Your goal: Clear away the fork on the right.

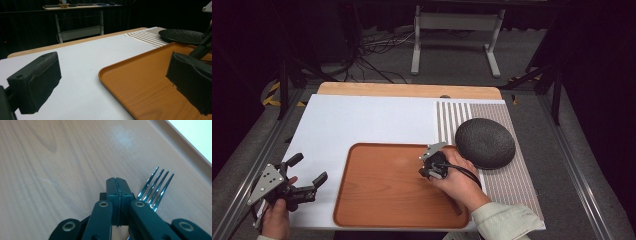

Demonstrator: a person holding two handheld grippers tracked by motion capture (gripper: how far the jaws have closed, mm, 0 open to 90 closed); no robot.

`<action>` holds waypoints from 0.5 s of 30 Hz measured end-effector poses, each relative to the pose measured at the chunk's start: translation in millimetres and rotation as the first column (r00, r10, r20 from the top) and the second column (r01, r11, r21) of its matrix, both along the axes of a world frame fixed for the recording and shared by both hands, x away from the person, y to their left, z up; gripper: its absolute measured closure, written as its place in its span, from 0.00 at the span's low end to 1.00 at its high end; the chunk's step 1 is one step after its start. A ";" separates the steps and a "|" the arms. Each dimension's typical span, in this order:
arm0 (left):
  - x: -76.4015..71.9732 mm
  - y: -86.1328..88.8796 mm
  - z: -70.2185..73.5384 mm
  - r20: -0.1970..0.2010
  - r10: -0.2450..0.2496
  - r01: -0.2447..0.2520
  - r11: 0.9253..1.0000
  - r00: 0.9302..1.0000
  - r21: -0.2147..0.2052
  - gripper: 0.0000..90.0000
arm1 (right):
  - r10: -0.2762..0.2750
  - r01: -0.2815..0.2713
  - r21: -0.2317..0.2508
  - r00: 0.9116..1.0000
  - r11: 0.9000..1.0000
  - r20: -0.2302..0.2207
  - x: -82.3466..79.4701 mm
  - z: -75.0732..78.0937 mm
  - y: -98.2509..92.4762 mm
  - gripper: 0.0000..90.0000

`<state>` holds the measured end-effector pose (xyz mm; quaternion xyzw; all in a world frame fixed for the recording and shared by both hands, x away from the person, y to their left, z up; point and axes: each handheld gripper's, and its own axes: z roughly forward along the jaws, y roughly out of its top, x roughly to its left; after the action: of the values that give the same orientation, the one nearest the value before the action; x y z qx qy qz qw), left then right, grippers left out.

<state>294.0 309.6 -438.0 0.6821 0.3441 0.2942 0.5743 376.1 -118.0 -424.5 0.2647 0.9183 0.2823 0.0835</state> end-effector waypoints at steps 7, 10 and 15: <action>0.0 0.1 0.0 0.000 0.003 -0.003 1.000 1.000 -0.004 0.00 | -0.014 0.014 -0.015 1.000 1.000 0.001 6.6 -6.0 0.9 1.00; 0.0 0.4 0.1 0.002 0.003 -0.003 1.000 1.000 -0.002 0.00 | -0.019 0.019 -0.023 1.000 1.000 0.003 9.2 -7.5 0.2 1.00; -0.1 0.1 0.1 0.002 0.004 -0.004 1.000 1.000 -0.004 0.00 | -0.025 0.025 -0.030 1.000 0.999 0.004 11.2 -9.3 -0.9 1.00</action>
<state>293.9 309.7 -437.9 0.6800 0.3457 0.2952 0.5753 387.3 -118.9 -433.8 0.2742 0.9190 0.2676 0.0926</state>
